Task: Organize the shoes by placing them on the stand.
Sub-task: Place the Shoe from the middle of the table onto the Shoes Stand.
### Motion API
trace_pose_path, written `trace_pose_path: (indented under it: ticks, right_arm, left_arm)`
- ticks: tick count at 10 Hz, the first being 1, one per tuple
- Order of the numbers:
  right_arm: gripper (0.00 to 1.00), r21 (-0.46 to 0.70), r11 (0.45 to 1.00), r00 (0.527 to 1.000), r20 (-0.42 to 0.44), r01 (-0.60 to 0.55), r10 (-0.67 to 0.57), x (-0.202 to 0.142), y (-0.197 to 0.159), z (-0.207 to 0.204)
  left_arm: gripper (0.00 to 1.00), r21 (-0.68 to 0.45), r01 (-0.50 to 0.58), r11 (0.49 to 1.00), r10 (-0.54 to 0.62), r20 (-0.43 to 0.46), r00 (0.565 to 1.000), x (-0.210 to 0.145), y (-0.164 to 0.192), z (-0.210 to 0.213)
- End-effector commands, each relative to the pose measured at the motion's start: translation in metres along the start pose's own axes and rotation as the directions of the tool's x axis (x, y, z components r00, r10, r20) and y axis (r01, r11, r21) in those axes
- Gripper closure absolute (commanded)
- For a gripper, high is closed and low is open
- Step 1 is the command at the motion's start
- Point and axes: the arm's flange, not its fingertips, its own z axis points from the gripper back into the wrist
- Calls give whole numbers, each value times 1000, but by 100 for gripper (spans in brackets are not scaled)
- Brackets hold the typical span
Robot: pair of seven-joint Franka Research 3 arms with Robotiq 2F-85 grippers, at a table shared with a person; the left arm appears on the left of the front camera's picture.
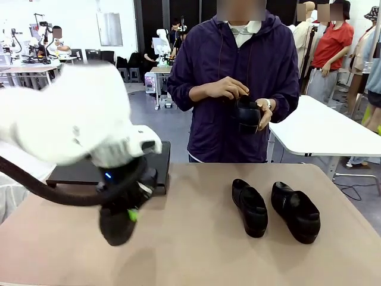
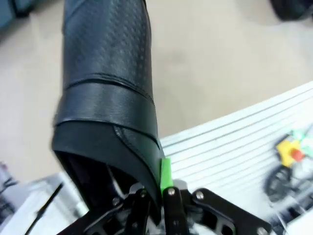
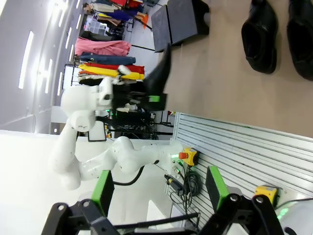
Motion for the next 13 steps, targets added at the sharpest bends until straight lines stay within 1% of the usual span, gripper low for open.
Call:
trace_pose_path:
  ticks: [1,2,3,4,7,8,9,10,11,12,13]
  right_arm:
    - [0,24,999,1000,6,-27,27,2,4,2]
    - [0,24,999,1000,6,-27,27,2,4,2]
    - [0,24,999,1000,6,-27,27,2,4,2]
    - [0,24,999,1000,6,-27,27,2,4,2]
    - [0,24,999,1000,6,-27,27,2,4,2]
    - [0,24,999,1000,6,-27,27,2,4,2]
    - [0,24,999,1000,6,-27,27,2,4,2]
    - [0,24,999,1000,6,-27,27,2,4,2]
    - [0,24,999,1000,6,-27,27,2,4,2]
    - [0,24,999,1000,6,-27,27,2,4,2]
    - [0,24,999,1000,6,-27,27,2,4,2]
  left_arm:
    - [100,102,-50,994,46,41,998,-19,34,51]
    - [100,123,-71,990,64,66,996,-29,53,64]
    - [100,143,-184,973,172,90,981,-35,66,69]
    - [100,74,-58,996,55,40,998,-29,37,62]
    - [100,74,-58,996,55,40,998,-29,37,62]
    - [100,98,-81,992,78,35,996,-34,42,63]
    - [100,144,-160,977,149,80,986,-27,63,67]
    - [100,186,-200,962,170,168,971,-17,101,75]
    - [100,191,-126,974,86,206,975,-1,157,80]
    - [100,255,-164,953,92,273,958,16,208,78]
    - [100,263,-120,957,53,246,968,31,253,71]
